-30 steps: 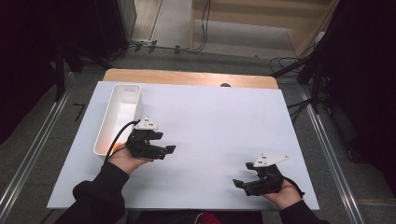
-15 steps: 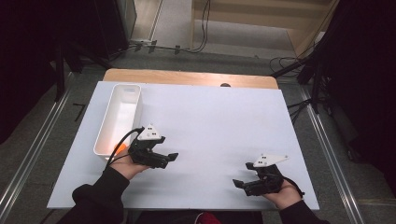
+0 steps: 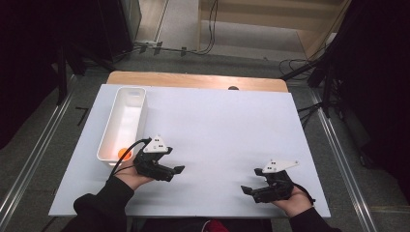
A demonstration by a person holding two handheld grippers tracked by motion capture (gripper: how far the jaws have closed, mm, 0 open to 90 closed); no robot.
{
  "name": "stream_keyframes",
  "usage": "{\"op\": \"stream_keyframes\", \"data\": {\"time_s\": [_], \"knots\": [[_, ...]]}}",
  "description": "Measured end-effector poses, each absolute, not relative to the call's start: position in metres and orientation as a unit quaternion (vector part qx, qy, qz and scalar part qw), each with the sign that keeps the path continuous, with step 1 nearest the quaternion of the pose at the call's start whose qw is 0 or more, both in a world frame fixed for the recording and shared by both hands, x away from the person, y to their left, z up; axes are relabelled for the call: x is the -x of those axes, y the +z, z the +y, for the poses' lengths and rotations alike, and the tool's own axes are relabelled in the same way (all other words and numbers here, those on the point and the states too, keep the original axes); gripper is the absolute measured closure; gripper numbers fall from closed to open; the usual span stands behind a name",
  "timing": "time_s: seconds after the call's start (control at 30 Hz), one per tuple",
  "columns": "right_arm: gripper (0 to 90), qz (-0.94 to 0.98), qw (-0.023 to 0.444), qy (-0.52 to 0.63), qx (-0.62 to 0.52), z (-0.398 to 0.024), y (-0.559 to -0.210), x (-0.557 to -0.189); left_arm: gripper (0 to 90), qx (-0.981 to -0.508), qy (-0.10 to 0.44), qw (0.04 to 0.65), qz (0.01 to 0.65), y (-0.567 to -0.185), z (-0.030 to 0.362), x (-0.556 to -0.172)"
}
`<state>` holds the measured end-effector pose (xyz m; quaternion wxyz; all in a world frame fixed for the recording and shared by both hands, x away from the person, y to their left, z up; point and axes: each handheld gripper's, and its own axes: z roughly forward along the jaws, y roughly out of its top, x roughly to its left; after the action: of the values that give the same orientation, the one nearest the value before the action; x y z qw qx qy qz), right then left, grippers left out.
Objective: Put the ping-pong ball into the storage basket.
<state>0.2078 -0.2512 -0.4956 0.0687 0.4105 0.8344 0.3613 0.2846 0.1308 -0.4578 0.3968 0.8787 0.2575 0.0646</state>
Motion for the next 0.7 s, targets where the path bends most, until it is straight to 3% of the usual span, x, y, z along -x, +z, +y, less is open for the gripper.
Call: {"op": "stream_keyframes", "data": {"time_s": [0.7], "knots": [[15.0, 0.834, 0.069, 0.361, -0.412, -0.252, -0.495, -0.208, 21.4, -0.891, 0.051, 0.391, 0.225, -0.466, 0.148, -0.271]]}}
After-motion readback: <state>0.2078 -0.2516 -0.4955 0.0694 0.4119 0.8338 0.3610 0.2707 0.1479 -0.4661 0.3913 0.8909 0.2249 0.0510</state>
